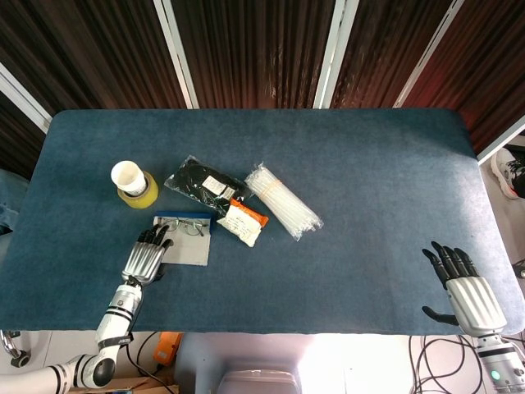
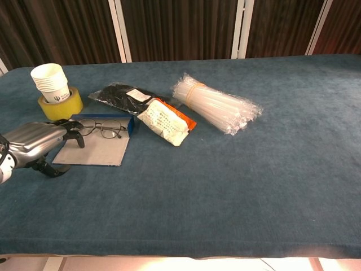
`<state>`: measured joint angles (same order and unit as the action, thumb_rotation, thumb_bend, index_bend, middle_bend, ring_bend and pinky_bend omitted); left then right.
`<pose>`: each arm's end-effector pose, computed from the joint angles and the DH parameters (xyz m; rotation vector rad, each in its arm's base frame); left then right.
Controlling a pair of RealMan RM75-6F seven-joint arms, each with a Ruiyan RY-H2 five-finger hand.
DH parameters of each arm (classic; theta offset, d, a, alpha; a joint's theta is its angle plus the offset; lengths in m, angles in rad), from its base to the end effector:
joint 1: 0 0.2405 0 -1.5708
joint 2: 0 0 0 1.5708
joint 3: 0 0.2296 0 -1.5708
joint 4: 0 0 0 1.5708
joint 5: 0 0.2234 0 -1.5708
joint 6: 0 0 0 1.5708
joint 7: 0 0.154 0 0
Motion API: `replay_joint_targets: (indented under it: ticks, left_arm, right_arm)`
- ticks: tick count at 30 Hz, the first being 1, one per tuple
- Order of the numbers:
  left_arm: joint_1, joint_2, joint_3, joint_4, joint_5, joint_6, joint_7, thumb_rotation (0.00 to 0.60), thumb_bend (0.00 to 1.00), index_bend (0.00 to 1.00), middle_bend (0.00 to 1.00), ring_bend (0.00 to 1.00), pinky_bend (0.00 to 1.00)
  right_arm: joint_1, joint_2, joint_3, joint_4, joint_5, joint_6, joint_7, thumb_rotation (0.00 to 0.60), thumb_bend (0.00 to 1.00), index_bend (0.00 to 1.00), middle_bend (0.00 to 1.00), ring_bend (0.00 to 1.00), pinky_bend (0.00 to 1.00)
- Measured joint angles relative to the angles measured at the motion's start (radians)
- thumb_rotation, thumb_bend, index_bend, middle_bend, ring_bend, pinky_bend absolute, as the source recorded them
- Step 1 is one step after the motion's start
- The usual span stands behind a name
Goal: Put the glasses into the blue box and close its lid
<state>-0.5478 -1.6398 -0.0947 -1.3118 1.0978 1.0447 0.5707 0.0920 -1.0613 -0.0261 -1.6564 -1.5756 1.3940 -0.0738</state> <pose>-0.2206 0.3033 -0.0468 -1.7853 -0.8241 -0.5787 -0.2901 -0.1724 0.1205 1.5750 -0.9179 0.7745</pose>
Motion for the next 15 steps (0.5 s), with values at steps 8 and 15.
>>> replay_joint_targets:
  ticks: [8,15]
  left_arm:
    - [-0.007,0.016,0.005,-0.028,-0.029,-0.016,0.041,0.6,0.28,0.35,0.06,0.0,0.15]
    - [-0.018,0.04,0.005,-0.066,-0.072,-0.032,0.076,0.6,0.28,0.35,0.06,0.0,0.16]
  right_arm:
    - [0.001,0.0,0.0,0.0,0.0,-0.001,0.0,0.6,0.27,0.0,0.0,0.0,0.0]
    - [0.0,0.0,-0.001,0.0,-0.003,0.0,0.0,0.6,0.27,0.0,0.0,0.0,0.0]
